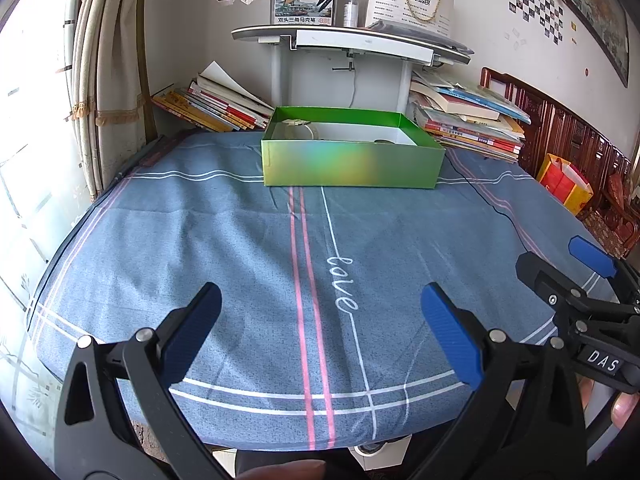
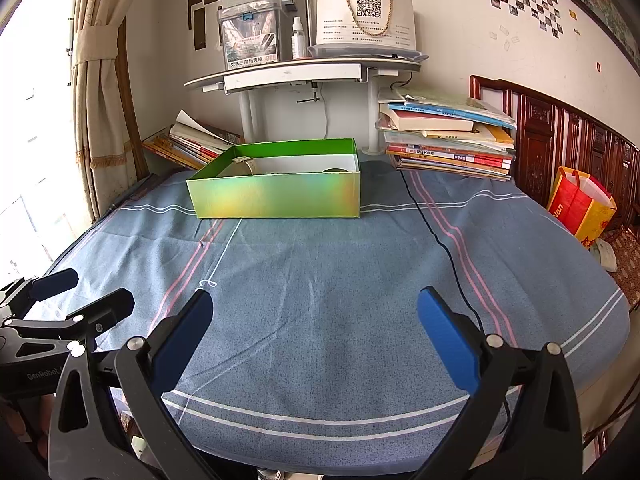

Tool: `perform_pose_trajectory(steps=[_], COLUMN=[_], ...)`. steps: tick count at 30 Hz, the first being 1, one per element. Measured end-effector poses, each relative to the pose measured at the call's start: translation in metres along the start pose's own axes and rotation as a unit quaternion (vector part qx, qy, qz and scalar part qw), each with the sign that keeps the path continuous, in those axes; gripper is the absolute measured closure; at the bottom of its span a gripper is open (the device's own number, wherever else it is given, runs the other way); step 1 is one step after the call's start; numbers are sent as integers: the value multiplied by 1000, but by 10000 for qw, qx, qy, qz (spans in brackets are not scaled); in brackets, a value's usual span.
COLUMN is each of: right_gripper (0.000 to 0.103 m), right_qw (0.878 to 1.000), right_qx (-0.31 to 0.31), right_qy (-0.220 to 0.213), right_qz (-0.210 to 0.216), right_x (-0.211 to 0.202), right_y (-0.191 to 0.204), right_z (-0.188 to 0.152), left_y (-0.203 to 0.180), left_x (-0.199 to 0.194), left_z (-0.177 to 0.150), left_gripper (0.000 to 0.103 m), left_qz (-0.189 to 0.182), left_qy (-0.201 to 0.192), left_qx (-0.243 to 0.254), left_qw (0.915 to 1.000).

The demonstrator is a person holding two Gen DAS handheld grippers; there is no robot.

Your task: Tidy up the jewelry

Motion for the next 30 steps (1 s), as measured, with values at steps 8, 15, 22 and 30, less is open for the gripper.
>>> perform_pose_trajectory(steps=[8,15,22,30], right_gripper=[3,3,3,3], right_qw=[10000,10000,10000,10000], right_qx=[-2,-4,-7,-3], right_qy=[-1,9,4,10], right_qz=[-10,-14,-15,-18], right_x=[0,0,0,1], right_y=[0,1,1,1], right_z=[-1,-1,-2,-2], left_y=[-1,-1,-1,-1], left_x=[-1,-1,0,1], left_z=[0,0,-1,-1], left_gripper=[4,4,4,4], left_qz=[6,7,20,14], left_qy=[-6,-1,0,4], left_qx=[12,11,30,40], left_qw=[10000,10000,10000,10000])
Point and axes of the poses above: each gripper's, at about its wrist camera, not at the fingertips, and x roughly the way its jaws point, y to its left, z to its top, the point moved 7 cm from there along x, roughly the way its jaws point, and after that the axes turned 9 degrees about -y, right-handed, at the moved point
